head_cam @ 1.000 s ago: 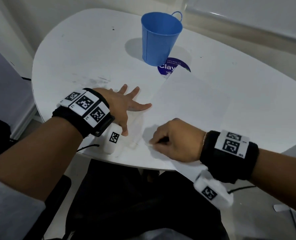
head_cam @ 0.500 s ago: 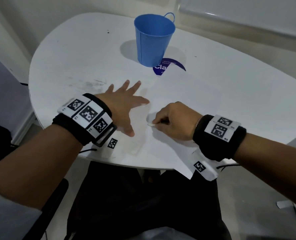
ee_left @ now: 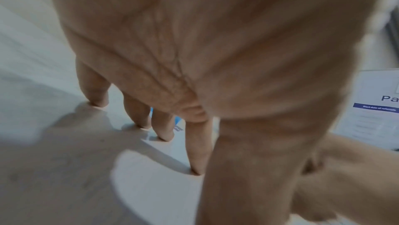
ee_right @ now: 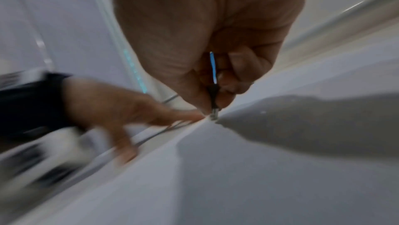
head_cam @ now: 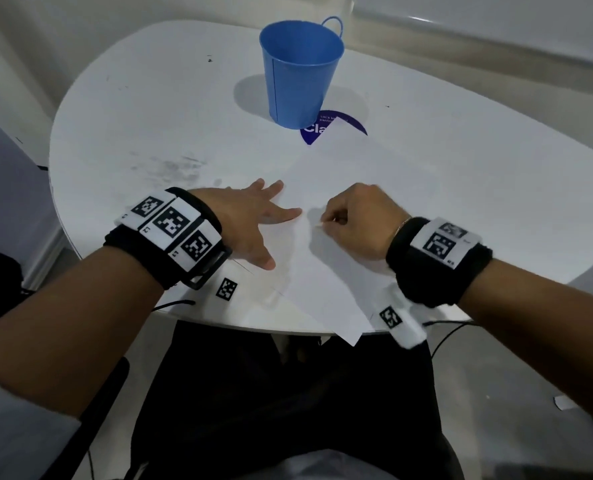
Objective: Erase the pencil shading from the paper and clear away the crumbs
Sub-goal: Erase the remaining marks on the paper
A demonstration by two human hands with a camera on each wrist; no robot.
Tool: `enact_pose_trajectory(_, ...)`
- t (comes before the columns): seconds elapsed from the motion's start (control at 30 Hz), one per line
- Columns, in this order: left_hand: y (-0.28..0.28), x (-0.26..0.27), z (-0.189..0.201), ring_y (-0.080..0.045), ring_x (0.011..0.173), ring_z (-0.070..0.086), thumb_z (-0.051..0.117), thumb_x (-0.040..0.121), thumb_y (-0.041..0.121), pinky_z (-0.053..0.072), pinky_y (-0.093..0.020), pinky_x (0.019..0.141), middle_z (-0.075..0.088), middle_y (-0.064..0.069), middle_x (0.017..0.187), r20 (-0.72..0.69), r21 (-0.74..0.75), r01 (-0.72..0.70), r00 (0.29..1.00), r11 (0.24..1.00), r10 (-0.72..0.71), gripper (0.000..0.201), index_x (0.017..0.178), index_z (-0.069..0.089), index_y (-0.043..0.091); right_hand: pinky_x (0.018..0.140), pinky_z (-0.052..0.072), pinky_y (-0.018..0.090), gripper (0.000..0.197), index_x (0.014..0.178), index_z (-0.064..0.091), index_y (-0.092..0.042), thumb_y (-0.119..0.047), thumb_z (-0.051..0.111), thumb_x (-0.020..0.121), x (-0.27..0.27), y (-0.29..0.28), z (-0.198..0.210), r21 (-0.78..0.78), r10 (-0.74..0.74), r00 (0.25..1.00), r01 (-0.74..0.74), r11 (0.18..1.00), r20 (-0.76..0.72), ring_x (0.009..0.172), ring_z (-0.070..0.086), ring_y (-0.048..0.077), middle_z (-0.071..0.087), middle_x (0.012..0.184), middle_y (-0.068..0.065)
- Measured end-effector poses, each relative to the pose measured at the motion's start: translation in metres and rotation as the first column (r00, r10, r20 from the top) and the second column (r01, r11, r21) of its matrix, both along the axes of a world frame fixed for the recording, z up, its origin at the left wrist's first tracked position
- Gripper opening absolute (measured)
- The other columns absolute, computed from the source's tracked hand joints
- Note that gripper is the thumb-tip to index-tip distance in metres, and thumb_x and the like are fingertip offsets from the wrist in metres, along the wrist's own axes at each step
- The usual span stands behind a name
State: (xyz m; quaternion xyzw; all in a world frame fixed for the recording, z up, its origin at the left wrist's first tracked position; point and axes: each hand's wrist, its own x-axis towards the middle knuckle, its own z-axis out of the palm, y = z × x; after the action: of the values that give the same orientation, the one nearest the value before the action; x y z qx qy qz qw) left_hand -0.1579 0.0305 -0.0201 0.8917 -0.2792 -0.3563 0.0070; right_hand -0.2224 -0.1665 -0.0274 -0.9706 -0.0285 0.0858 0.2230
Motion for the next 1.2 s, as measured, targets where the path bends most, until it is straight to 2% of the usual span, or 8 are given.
enact_pose_trajectory(0.13, 0.002, 0.001, -0.004, -0.007, 0.150, -0.026, 0.072, 0.087, 0.048, -0.007, -0.048, 0.123, -0.024, 0.022, 0.163, 0.025, 0.015, 0.005, 1.000, 1.000, -0.005, 0.095, 0.151, 0.003, 0.061, 0.076, 0.052, 0.022, 0.015, 0.091, 0.078, -0.020, -0.019, 0.063, 0.088, -0.040, 0.024, 0.007, 0.068, 0.332, 0.923, -0.325, 0.943, -0.195, 0.075, 0.065, 0.008, 0.075, 0.084, -0.008)
enact_pose_trajectory(0.27, 0.001, -0.001, -0.001, -0.008, 0.149, -0.028, 0.069, 0.089, 0.045, -0.010, -0.052, 0.123, -0.024, 0.018, 0.164, 0.024, 0.028, 0.010, 1.000, 1.000, -0.010, 0.094, 0.153, 0.002, 0.058, 0.077, 0.054, 0.032, 0.016, 0.080, 0.076, -0.017, -0.015, 0.061, 0.085, -0.006, -0.011, 0.005, -0.028, -0.009, 1.000, 0.008, 1.000, -0.008, 0.078, 0.066, 0.017, 0.071, 0.076, -0.006)
enact_pose_trajectory(0.4, 0.002, -0.001, -0.001, -0.006, 0.149, -0.027, 0.071, 0.087, 0.047, -0.008, -0.054, 0.124, -0.024, 0.020, 0.164, 0.028, 0.021, -0.008, 1.000, 1.000, 0.007, 0.094, 0.152, 0.004, 0.060, 0.076, 0.053, 0.029, 0.014, 0.088, 0.077, -0.017, -0.019, 0.063, 0.086, -0.045, 0.021, 0.003, 0.047, 0.337, 0.930, -0.334, 0.941, -0.144, 0.074, 0.067, 0.013, 0.074, 0.081, -0.005)
enact_pose_trajectory(0.53, 0.001, -0.001, 0.000, -0.005, 0.149, -0.027, 0.070, 0.088, 0.046, -0.005, -0.052, 0.124, -0.023, 0.020, 0.164, 0.029, 0.020, -0.015, 0.999, 1.000, 0.015, 0.093, 0.152, 0.004, 0.060, 0.080, 0.054, 0.031, 0.014, 0.089, 0.079, -0.019, -0.018, 0.065, 0.087, -0.027, 0.004, 0.002, 0.052, 0.138, 0.989, -0.134, 0.990, -0.062, 0.078, 0.067, 0.011, 0.075, 0.084, -0.007)
enact_pose_trajectory(0.67, 0.002, 0.000, -0.002, -0.005, 0.149, -0.027, 0.072, 0.087, 0.049, -0.002, -0.053, 0.125, -0.024, 0.021, 0.163, 0.023, 0.015, -0.024, 0.999, 1.000, 0.024, 0.094, 0.152, 0.004, 0.060, 0.074, 0.054, 0.031, 0.014, 0.090, 0.078, -0.020, -0.021, 0.065, 0.088, -0.044, 0.023, 0.001, 0.064, 0.340, 0.933, -0.334, 0.940, -0.117, 0.073, 0.066, 0.011, 0.074, 0.081, -0.007)
enact_pose_trajectory(0.8, 0.001, 0.000, -0.002, -0.006, 0.149, -0.028, 0.070, 0.088, 0.050, -0.005, -0.054, 0.124, -0.025, 0.020, 0.163, 0.030, 0.035, -0.005, 1.000, 0.999, 0.004, 0.094, 0.153, 0.002, 0.059, 0.077, 0.055, 0.034, 0.015, 0.090, 0.078, -0.020, -0.021, 0.064, 0.088, -0.032, 0.012, 0.002, 0.040, 0.186, 0.980, -0.184, 0.982, -0.075, 0.077, 0.066, 0.012, 0.074, 0.085, -0.007)
enact_pose_trajectory(0.9, 0.001, 0.000, -0.004, -0.006, 0.149, -0.027, 0.070, 0.088, 0.051, -0.005, -0.054, 0.124, -0.024, 0.019, 0.163, 0.043, 0.039, -0.004, 0.999, 0.999, 0.002, 0.094, 0.152, 0.001, 0.060, 0.075, 0.055, 0.035, 0.015, 0.089, 0.077, -0.018, -0.021, 0.063, 0.088, -0.038, 0.021, 0.001, 0.027, 0.330, 0.935, -0.329, 0.944, -0.130, 0.076, 0.067, 0.015, 0.074, 0.082, -0.004)
enact_pose_trajectory(1.2, 0.001, 0.001, -0.004, -0.007, 0.150, -0.026, 0.068, 0.088, 0.051, -0.005, -0.054, 0.124, -0.025, 0.019, 0.163, 0.062, 0.057, 0.014, 0.998, 0.998, -0.017, 0.093, 0.152, 0.000, 0.060, 0.078, 0.054, 0.031, 0.014, 0.090, 0.078, -0.020, -0.020, 0.064, 0.089, -0.026, 0.017, 0.006, 0.048, 0.249, 0.958, -0.245, 0.968, -0.139, 0.076, 0.066, 0.010, 0.074, 0.083, -0.008)
